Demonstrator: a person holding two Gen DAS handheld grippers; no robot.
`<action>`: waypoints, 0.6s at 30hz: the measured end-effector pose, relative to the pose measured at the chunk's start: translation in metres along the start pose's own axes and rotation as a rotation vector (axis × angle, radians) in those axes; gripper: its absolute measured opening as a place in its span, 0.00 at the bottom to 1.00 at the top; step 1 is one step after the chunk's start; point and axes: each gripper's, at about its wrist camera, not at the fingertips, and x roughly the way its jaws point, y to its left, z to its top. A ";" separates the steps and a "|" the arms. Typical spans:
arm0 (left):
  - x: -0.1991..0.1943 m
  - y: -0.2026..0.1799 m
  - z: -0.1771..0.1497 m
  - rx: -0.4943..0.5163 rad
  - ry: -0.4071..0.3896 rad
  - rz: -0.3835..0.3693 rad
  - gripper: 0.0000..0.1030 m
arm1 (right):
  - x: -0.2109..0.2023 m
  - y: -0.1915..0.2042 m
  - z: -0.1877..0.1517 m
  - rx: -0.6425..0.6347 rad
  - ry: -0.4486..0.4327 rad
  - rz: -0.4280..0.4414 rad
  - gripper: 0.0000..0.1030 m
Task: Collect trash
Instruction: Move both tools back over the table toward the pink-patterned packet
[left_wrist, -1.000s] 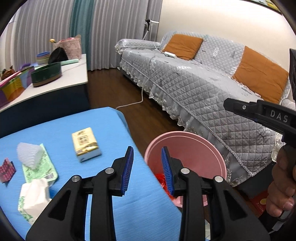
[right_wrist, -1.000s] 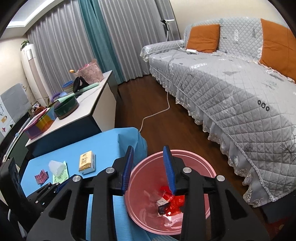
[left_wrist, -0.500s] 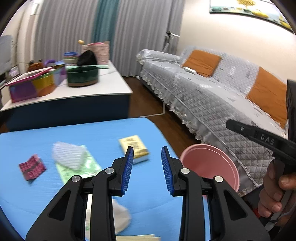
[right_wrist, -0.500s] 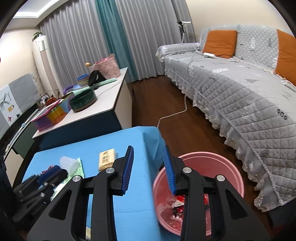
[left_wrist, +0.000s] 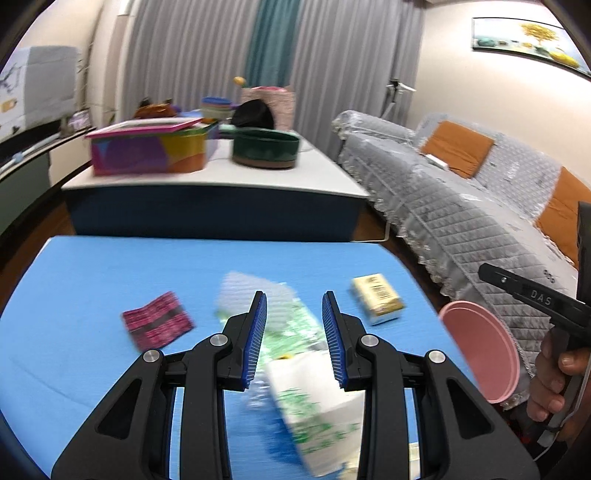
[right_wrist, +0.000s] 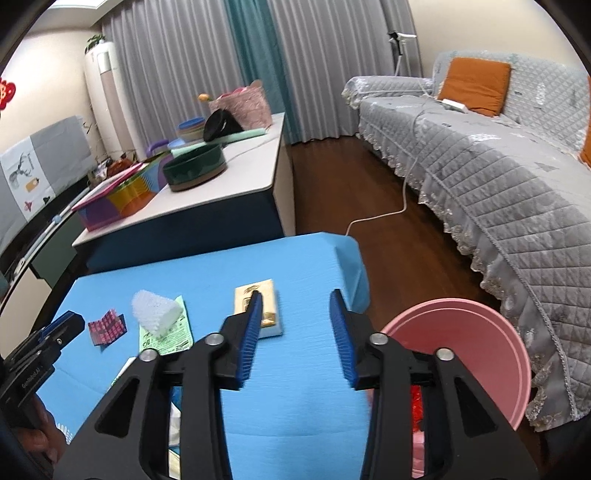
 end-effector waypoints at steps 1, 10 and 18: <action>0.000 0.006 0.000 -0.012 0.000 0.013 0.30 | 0.003 0.004 -0.001 -0.008 0.003 0.001 0.48; 0.002 0.057 -0.004 -0.117 0.001 0.117 0.30 | 0.040 0.041 -0.008 -0.131 0.031 -0.018 0.70; 0.017 0.083 -0.010 -0.185 0.027 0.193 0.43 | 0.075 0.053 -0.015 -0.176 0.083 -0.034 0.78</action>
